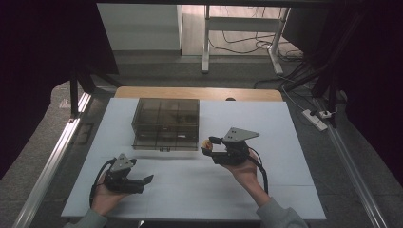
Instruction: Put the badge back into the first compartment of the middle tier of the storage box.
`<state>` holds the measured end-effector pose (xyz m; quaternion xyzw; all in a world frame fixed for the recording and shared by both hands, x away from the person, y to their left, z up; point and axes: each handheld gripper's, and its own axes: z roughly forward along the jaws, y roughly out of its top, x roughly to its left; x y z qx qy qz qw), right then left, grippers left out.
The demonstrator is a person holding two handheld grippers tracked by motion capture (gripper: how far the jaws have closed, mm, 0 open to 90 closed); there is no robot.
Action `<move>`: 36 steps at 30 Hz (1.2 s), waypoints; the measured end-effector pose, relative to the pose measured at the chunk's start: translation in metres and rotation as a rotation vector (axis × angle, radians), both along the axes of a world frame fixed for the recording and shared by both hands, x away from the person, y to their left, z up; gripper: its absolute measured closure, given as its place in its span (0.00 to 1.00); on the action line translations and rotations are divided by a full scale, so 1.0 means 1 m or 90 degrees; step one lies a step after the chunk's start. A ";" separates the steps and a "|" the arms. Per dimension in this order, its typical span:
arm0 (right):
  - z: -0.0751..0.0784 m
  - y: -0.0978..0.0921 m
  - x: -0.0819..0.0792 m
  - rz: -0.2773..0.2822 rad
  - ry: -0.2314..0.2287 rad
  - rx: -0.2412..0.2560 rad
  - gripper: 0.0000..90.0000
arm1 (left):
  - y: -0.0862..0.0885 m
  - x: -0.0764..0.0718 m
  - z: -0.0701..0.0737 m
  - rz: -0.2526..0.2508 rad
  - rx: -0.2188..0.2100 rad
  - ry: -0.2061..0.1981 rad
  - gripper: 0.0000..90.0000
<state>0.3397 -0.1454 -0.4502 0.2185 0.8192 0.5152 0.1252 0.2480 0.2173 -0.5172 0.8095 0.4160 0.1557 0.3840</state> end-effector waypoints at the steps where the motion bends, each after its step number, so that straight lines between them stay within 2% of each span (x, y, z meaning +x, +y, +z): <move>1: 0.000 0.001 0.000 0.001 0.001 -0.002 0.52 | 0.000 0.000 0.000 0.000 0.000 0.000 0.12; 36: -0.002 0.044 0.006 0.043 -0.006 0.006 0.52 | -0.001 -0.001 0.000 -0.002 -0.001 -0.002 0.12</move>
